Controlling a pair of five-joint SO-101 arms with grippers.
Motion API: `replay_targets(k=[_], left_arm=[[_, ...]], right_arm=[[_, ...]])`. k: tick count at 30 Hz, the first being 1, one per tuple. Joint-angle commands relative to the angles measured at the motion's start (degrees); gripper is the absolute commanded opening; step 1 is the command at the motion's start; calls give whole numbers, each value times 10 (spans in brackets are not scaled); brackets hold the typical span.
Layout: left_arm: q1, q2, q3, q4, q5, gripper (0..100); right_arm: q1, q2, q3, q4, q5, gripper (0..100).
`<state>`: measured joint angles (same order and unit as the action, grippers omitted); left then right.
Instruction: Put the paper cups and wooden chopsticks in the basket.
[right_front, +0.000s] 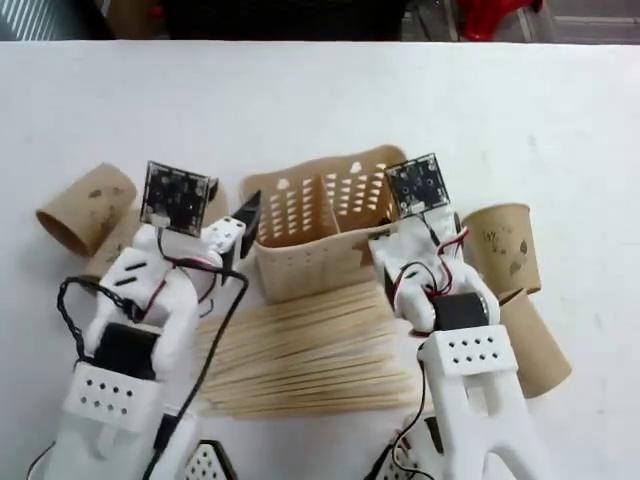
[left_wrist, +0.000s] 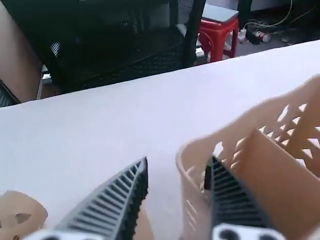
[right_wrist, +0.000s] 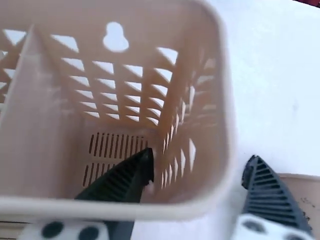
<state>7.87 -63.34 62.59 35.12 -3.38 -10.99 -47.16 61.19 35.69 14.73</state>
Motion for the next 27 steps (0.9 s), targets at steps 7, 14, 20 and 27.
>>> replay_targets(k=[7,14,20,27], left_arm=[[1,9,23,-28,5,168],[0,9,24,-42,5,140],[0,9,25,-42,5,139],[-4,10,26,-40,1,140]], right_arm=[[0,-76,10,45,84,283],[-4,-247,10,182,124,280],[-4,-320,38,212,125,279],[-4,-250,54,87,146,279]])
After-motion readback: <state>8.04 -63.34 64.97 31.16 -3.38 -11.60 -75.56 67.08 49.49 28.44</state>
